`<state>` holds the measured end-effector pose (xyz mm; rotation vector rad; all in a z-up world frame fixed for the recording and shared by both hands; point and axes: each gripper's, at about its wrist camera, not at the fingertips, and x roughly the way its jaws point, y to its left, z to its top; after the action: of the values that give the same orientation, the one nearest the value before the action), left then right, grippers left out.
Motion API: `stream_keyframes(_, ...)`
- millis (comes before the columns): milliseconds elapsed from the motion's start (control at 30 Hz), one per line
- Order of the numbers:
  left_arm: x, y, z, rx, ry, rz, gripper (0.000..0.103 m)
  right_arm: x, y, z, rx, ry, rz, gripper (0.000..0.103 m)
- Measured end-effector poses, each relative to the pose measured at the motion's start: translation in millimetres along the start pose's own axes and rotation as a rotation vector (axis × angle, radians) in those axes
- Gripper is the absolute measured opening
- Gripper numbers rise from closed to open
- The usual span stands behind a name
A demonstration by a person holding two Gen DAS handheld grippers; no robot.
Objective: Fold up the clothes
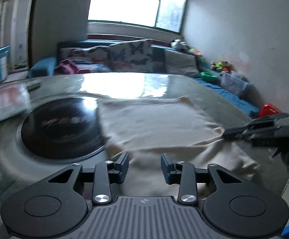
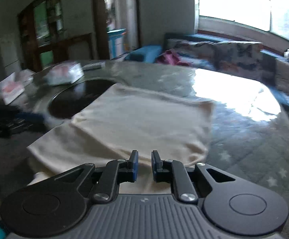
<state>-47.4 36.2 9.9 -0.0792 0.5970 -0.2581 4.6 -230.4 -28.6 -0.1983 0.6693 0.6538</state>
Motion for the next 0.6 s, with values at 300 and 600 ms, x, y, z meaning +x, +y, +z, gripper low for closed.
stream_keyframes(300,40.0,-15.2,7.5,0.151,0.021,-0.016,0.038,16.5,-12.7,-12.0,0.077,0.062,0.015,0.02)
stream_keyframes(600,53.0,-11.1,-2.0,0.216,0.046,-0.001,0.003,4.7,-3.8,-2.3,0.025,0.002,-0.025,0.003)
